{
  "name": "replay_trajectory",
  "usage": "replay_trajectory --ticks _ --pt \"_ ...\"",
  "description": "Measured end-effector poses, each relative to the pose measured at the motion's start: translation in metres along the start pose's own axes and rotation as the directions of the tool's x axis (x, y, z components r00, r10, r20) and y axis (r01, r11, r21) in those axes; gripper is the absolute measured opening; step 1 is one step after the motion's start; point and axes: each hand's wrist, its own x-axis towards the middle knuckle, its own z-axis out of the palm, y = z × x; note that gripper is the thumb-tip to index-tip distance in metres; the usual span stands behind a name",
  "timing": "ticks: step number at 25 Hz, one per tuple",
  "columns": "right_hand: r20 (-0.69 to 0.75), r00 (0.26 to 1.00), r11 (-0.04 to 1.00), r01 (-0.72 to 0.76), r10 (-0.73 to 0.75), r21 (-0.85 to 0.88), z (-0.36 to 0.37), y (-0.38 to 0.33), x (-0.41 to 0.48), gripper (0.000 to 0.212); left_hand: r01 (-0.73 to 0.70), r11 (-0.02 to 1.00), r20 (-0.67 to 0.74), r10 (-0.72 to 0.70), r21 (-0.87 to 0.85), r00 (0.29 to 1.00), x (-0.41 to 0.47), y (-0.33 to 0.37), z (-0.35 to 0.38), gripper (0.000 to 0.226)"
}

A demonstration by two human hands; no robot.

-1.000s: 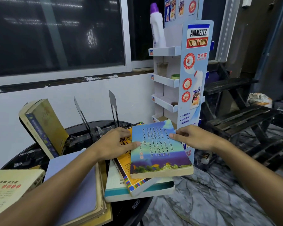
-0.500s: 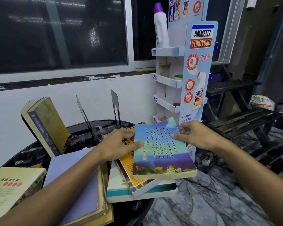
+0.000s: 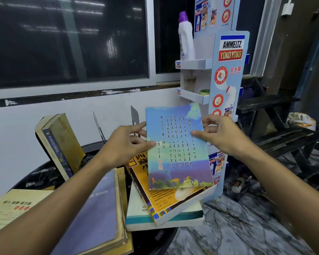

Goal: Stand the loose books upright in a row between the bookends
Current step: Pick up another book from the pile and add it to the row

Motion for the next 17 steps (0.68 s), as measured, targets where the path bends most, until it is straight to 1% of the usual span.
replay_trajectory --ticks 4,8,11,15,17 --pt "-0.068 0.993 0.994 0.096 -0.100 -0.060 0.003 -0.014 0.009 0.040 -0.077 0.995 -0.074 0.082 0.066 0.994 0.000 0.005 -0.011 0.070" --pt "-0.102 0.983 0.978 0.132 -0.149 -0.159 0.007 -0.018 0.014 0.045 -0.139 0.986 -0.130 0.150 0.090 0.980 -0.002 0.005 -0.014 0.063" --pt "-0.115 0.975 0.969 0.165 -0.188 -0.183 0.012 -0.014 0.015 0.047 -0.149 0.986 -0.141 0.158 0.076 0.977 -0.006 0.002 -0.013 0.062" --pt "-0.103 0.979 0.974 0.159 -0.177 -0.164 0.014 -0.008 0.019 0.050 -0.176 0.984 -0.114 0.178 0.030 0.977 -0.011 -0.002 -0.011 0.054" --pt "-0.129 0.974 0.962 0.156 -0.188 -0.223 0.017 -0.008 0.019 0.053 -0.195 0.980 -0.104 0.197 0.033 0.975 -0.012 -0.003 -0.009 0.050"
